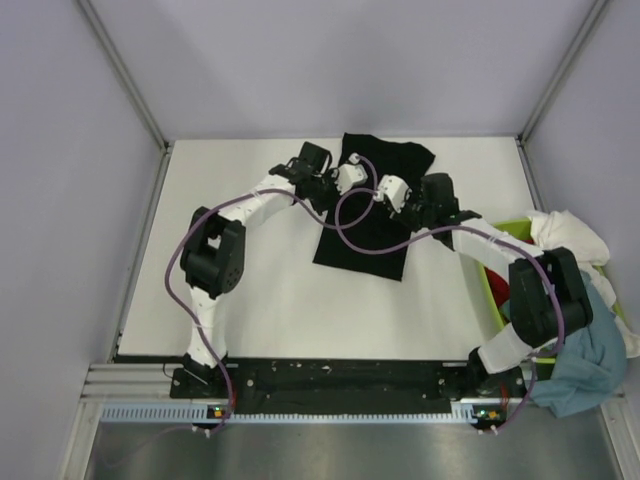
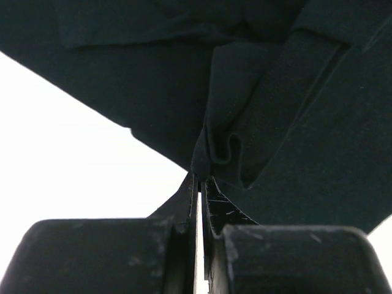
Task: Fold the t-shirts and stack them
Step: Fold the folded rectangular tshirt in 1/3 of the way, then grab one side of the 2/3 rectangular tshirt with both arms
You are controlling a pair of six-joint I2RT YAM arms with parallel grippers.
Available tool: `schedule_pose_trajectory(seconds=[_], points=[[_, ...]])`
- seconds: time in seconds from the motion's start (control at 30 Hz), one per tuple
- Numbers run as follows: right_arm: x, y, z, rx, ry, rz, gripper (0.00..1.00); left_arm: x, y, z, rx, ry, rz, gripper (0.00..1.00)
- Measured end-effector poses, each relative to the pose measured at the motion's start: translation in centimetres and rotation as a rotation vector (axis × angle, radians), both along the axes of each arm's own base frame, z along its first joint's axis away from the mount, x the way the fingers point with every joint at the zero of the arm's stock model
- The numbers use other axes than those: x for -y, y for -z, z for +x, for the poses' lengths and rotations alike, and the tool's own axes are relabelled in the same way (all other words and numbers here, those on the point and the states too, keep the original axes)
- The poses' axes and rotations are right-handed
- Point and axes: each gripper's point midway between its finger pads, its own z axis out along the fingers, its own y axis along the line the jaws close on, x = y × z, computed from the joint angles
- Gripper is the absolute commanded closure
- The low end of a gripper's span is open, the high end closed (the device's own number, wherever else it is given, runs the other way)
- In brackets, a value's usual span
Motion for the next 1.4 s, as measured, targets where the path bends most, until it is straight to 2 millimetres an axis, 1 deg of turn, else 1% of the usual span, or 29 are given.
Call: schedule_pose_trajectory(seconds=[0.13, 0.23, 0.33, 0.37, 0.4, 0.47, 0.5, 0.53, 0.63, 0.7, 0.77, 0.83, 0.87, 0.93, 0.97, 1.0, 1.03, 1.07, 1.13, 1.17, 1.23, 1.3, 1.33, 1.4], points=[[0.1, 0.7, 2.3, 0.018, 0.004, -0.015, 1.00, -0.1, 1.1, 1.8, -0.004, -0.046, 0.017, 1.00], [0.3, 1.9, 3.2, 0.012, 0.010, -0.025, 1.00, -0.2, 2.0, 2.5, -0.007, -0.068, 0.037, 1.00], [0.7, 3.4, 3.6, -0.013, 0.019, -0.037, 1.00, -0.5, 3.1, 2.8, -0.015, -0.086, 0.058, 0.99], [0.9, 3.7, 3.6, -0.020, 0.024, -0.041, 0.99, -0.6, 3.3, 2.8, -0.018, -0.090, 0.062, 0.94], [1.1, 4.1, 3.8, -0.023, 0.032, -0.046, 0.94, -0.6, 3.6, 3.0, -0.017, -0.097, 0.066, 0.87], [1.5, 4.6, 4.2, -0.022, 0.059, -0.055, 0.88, -0.7, 4.0, 3.5, -0.012, -0.116, 0.072, 0.65], [1.8, 4.8, 4.6, -0.022, 0.075, -0.060, 0.87, -0.7, 4.1, 4.0, -0.002, -0.131, 0.077, 0.58], [2.1, 5.0, 5.0, -0.021, 0.095, -0.065, 0.85, -0.8, 4.1, 4.7, 0.017, -0.151, 0.084, 0.53], [3.1, 5.3, 6.6, -0.013, 0.170, -0.077, 0.74, -1.2, 3.6, 7.2, 0.091, -0.226, 0.106, 0.46], [4.0, 5.4, 8.1, -0.009, 0.248, -0.075, 0.70, -1.7, 2.8, 9.4, 0.171, -0.285, 0.123, 0.43], [4.9, 5.2, 9.6, -0.004, 0.324, -0.059, 0.69, -2.1, 2.0, 11.4, 0.244, -0.342, 0.132, 0.41], [6.5, 4.3, 11.2, 0.003, 0.414, -0.042, 0.68, -2.6, 0.7, 13.4, 0.296, -0.397, 0.127, 0.39], [7.3, 3.6, 11.8, 0.008, 0.453, -0.034, 0.66, -2.7, -0.2, 14.2, 0.315, -0.420, 0.113, 0.39], [8.2, 2.0, 12.6, 0.026, 0.499, -0.011, 0.60, -2.8, -1.9, 15.1, 0.335, -0.447, 0.074, 0.40], [8.5, 1.2, 12.7, 0.033, 0.509, 0.004, 0.58, -2.7, -2.9, 15.2, 0.339, -0.446, 0.046, 0.43], [8.6, 0.4, 12.3, 0.030, 0.505, 0.018, 0.55, -2.7, -3.6, 15.0, 0.332, -0.430, 0.020, 0.48], [8.3, -0.4, 11.6, 0.031, 0.484, 0.037, 0.52, -2.5, -4.1, 14.5, 0.319, -0.406, -0.002, 0.49], [7.6, -1.2, 10.5, 0.032, 0.447, 0.058, 0.51, -2.3, -4.6, 13.4, 0.296, -0.359, -0.027, 0.50], [6.0, -2.9, 7.1, 0.041, 0.322, 0.088, 0.47, -2.2, -5.1, 9.7, 0.214, -0.216, -0.047, 0.50], [4.8, -3.5, 5.5, 0.047, 0.252, 0.093, 0.46, -2.1, -5.4, 8.2, 0.185, -0.153, -0.053, 0.50], [2.3, -4.2, 1.7, 0.067, 0.093, 0.084, 0.45, -1.5, -6.2, 4.3, 0.141, 0.037, -0.062, 0.45], [-0.6, -3.8, -2.5, 0.064, -0.072, 0.056, 0.43, -1.3, -6.1, 0.4, 0.115, 0.207, -0.062, 0.41], [-1.7, -3.0, -4.2, 0.051, -0.133, 0.038, 0.43, -1.4, -5.6, -1.8, 0.096, 0.288, -0.060, 0.39], [-3.4, -0.4, -7.3, 0.000, -0.238, -0.018, 0.41, -1.9, -3.9, -5.9, 0.044, 0.413, -0.053, 0.35]])
